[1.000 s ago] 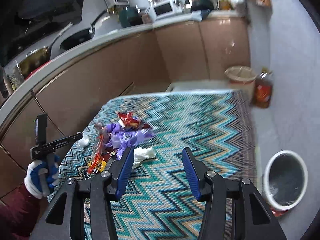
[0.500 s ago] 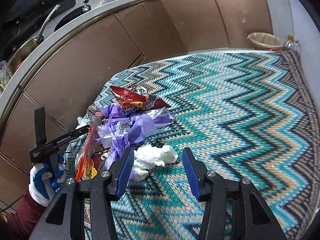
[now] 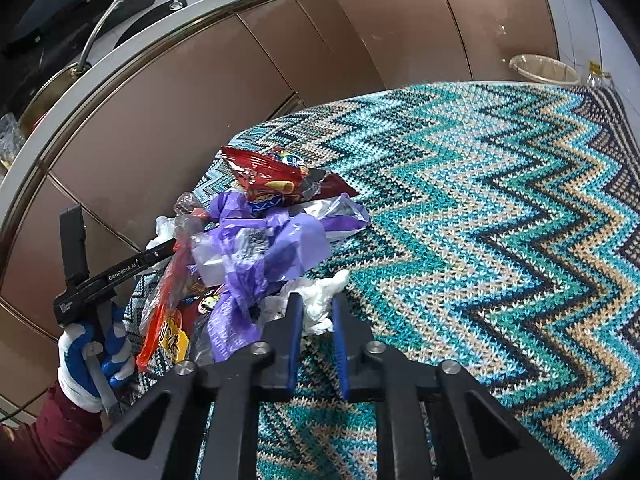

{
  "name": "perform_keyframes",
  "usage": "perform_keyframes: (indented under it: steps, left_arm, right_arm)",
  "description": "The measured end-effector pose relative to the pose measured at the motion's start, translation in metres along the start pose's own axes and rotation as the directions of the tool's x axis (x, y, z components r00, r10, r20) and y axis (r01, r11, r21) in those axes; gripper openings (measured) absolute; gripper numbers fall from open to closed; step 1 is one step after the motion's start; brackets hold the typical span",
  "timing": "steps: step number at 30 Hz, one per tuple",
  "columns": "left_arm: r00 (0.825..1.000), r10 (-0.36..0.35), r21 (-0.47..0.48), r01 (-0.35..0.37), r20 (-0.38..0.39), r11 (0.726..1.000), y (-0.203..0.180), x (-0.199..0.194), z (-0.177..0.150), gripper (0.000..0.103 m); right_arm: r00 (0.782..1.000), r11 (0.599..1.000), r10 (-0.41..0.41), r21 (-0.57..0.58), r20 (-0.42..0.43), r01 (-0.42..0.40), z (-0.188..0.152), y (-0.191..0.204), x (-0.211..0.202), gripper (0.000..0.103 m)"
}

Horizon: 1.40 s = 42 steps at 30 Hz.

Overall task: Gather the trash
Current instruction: 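Grasp a clear plastic bag with the left tool while the right tool grasps white tissue, then carry both items over the white bin and open both tools to drop them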

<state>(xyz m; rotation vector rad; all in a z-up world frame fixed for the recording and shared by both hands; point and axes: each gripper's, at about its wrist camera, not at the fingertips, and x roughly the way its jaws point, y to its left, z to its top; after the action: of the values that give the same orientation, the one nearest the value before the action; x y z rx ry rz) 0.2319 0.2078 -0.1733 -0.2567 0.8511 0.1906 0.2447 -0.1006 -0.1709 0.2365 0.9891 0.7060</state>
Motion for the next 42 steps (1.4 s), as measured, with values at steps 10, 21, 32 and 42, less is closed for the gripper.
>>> perform_keyframes:
  steps: [10, 21, 32, 42]
  left_arm:
    - [0.997, -0.045, 0.036, 0.043, 0.061, 0.998, -0.009, -0.045, 0.000, 0.030]
    - [0.976, -0.192, 0.129, 0.178, 0.104, 0.976, -0.059, -0.104, -0.004, 0.030]
    - [0.922, -0.387, 0.360, 0.359, 0.007, 0.861, -0.191, -0.136, -0.024, 0.030]
    - [0.863, -0.455, 0.561, 0.493, -0.219, 0.665, -0.390, -0.111, -0.061, 0.030]
  right_arm:
    - [0.996, 0.999, -0.036, -0.026, 0.085, 0.038, -0.012, 0.006, -0.044, 0.010]
    - [0.974, 0.995, -0.088, -0.023, 0.209, 0.095, -0.032, 0.002, -0.115, 0.010]
    - [0.922, 0.989, -0.148, 0.068, 0.357, 0.133, -0.066, -0.046, -0.206, 0.010]
    - [0.842, 0.923, -0.360, 0.286, 0.401, 0.259, -0.108, -0.155, -0.293, 0.010]
